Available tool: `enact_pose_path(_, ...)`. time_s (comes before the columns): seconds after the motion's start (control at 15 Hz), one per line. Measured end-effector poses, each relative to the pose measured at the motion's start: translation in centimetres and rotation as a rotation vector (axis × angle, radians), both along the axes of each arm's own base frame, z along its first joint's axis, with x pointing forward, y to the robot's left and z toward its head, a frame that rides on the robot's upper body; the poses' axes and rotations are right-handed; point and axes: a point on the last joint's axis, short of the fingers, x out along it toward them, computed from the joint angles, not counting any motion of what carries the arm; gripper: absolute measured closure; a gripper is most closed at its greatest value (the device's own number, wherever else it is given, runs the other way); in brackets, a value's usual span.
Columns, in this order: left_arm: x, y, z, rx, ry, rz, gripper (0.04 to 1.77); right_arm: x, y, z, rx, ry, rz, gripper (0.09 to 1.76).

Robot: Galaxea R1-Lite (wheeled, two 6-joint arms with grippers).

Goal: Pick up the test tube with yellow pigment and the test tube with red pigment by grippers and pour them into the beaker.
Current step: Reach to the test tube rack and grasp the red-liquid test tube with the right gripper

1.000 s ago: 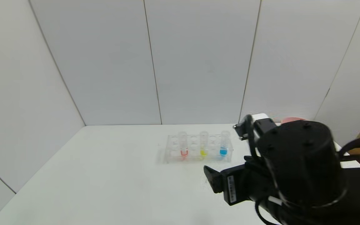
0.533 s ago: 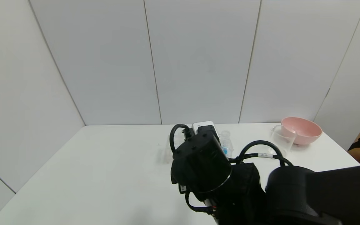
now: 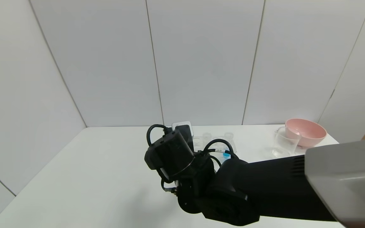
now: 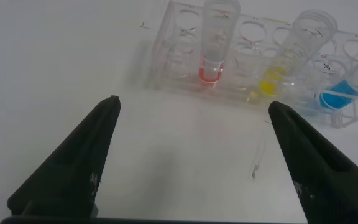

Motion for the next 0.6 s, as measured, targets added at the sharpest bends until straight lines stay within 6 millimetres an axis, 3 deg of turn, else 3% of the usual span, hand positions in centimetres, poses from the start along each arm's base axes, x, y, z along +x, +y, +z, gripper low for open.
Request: enact_pose_path(0.6, 0.0, 0.0, 0.0, 0.000, 0.000, 0.000, 0.09, 7.1, 0.7, -2.8, 0.010, -0.034, -0.095, 0.14)
